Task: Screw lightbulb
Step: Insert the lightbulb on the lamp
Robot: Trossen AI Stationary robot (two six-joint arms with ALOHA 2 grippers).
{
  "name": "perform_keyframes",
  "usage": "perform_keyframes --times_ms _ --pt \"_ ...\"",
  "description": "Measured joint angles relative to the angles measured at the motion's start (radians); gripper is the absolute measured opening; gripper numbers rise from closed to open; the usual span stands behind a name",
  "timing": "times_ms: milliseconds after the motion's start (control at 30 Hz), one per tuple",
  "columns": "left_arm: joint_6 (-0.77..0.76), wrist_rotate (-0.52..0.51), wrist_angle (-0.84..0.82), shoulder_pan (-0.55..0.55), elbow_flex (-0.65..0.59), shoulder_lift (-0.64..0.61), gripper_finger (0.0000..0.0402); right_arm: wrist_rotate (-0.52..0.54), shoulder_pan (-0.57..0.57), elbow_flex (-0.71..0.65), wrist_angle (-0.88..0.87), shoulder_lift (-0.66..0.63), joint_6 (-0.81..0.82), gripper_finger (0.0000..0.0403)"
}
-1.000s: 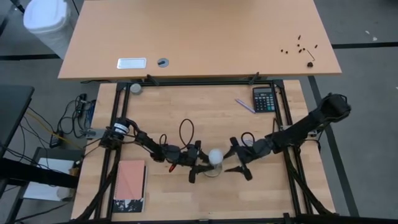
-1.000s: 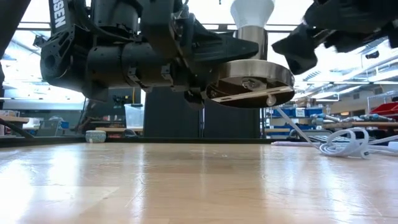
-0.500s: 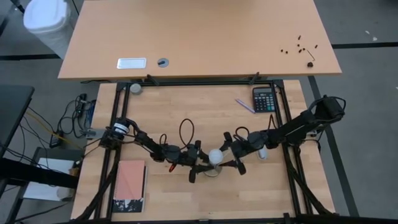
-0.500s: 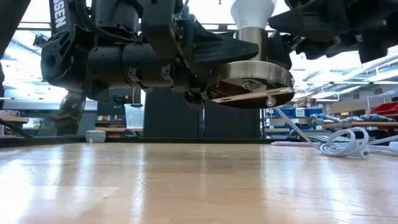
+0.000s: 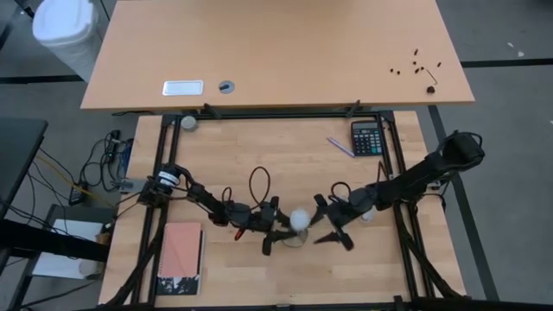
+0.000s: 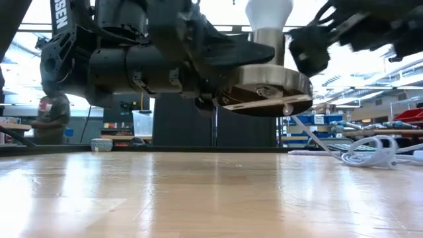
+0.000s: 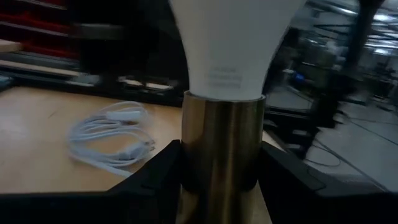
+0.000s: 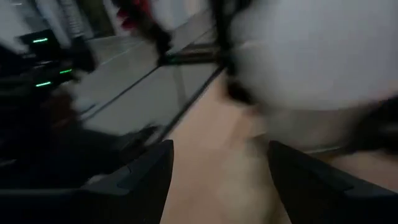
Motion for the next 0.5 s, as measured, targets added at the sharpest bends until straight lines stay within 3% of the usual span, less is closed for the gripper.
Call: perform_keyframes --times_ms 133,300,367,500 --pt "-0.002 -0.035 0.009 0.009 0.000 -0.002 0.0182 -0.008 0.074 0.001 -0.113 -0.074 0.035 0.0268" --pt "-0.002 -0.013 0.008 0.007 0.000 -0.002 0.0182 0.242 0.125 -0.002 -0.253 -0.107 0.000 0.0264" --pt "-0.002 -0.015 0.006 0.008 0.000 -0.002 0.0182 0.290 0.107 -0.021 -0.203 -0.097 -0.009 0.0259" --pt "-0.004 -0.016 0.006 0.005 0.000 -0.002 0.0182 0.267 0.047 -0.101 0.022 -0.078 -0.026 0.0247"
